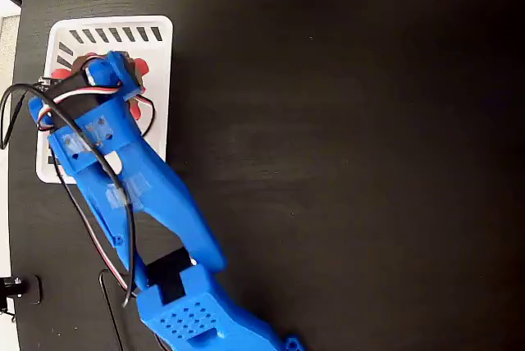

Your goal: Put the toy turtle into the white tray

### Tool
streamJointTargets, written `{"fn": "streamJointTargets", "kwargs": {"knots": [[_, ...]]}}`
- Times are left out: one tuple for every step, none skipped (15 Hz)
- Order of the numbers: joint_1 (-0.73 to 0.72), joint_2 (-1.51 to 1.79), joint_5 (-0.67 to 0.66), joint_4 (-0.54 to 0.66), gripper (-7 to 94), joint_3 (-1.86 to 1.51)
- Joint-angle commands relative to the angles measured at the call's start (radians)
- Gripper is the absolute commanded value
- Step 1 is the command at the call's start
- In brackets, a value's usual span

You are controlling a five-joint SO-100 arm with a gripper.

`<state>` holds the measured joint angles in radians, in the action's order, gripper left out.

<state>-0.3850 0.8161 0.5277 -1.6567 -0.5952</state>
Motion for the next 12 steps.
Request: {"fn": "streamJointTargets", "kwargs": {"knots": [[0.002, 0.041, 0.002, -0.012, 40, 0.038], [0.000, 0.041, -0.006, -0.014, 45, 0.031], [-0.002, 0.040, -0.015, -0.018, 50, 0.026], [-0.003, 0.040, -0.018, -0.018, 51, 0.014], [-0.006, 0.041, -0.018, -0.017, 54, 0.005], [-0.012, 0.043, -0.023, -0.017, 56, -0.008], [-0.015, 0.043, -0.025, -0.017, 56, -0.014], [-0.015, 0.041, -0.025, -0.017, 56, -0.020], [-0.017, 0.041, -0.025, -0.012, 56, -0.032], [-0.018, 0.043, -0.021, -0.012, 56, -0.037], [-0.018, 0.046, -0.021, -0.012, 56, -0.038], [-0.018, 0.051, -0.021, -0.014, 56, -0.035]]}}
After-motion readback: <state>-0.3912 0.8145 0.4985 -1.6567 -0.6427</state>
